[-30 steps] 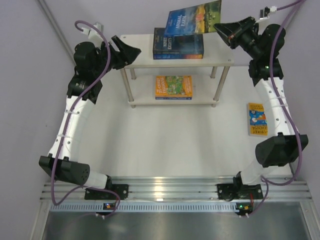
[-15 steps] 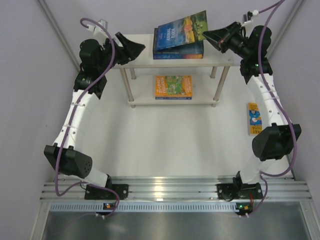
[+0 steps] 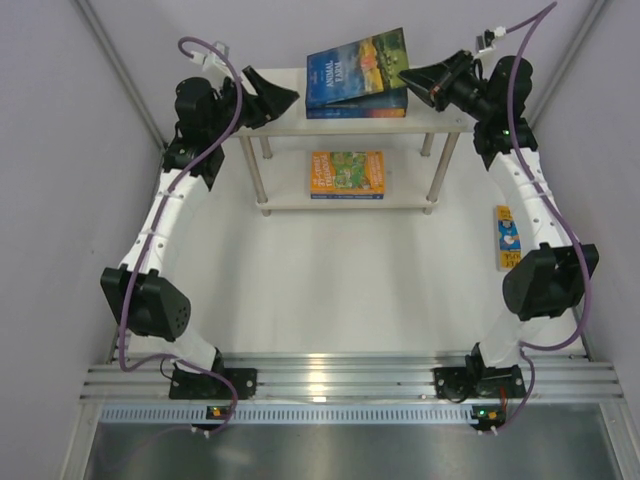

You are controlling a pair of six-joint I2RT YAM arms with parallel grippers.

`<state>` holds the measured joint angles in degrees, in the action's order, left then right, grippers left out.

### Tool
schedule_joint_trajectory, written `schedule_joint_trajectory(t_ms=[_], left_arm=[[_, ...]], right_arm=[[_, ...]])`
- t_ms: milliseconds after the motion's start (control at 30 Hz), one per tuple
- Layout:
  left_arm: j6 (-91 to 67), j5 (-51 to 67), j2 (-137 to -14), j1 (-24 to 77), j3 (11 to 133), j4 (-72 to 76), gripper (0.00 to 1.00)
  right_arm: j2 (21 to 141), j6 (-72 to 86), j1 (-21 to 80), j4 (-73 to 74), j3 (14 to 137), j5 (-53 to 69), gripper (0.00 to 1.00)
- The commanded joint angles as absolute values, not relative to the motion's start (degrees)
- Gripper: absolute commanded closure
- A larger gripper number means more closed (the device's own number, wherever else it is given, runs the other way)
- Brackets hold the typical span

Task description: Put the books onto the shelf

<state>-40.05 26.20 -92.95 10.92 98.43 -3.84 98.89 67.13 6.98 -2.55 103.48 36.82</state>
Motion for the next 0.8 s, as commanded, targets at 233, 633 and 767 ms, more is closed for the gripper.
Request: schedule_joint_trajectory(t_ms=[233,633,767], left_arm=[[-40.6,27.9,-93.9,10.5,98.0,2.3,0.28],[-41.0,28.2,-95.3,10.6,98.3,3.7,0.28],[-40.5,28.6,-96.2,10.6,99.1,3.3,0.28]], right_arm=[[99.4,68.7,7.9,-11.6,103.1,33.2,1.00],[99.5,66.1,8.4,-7.9,103.0,32.5,0.93],[98.9,63.4,8.3,-3.0,103.9,31.2,0.77]])
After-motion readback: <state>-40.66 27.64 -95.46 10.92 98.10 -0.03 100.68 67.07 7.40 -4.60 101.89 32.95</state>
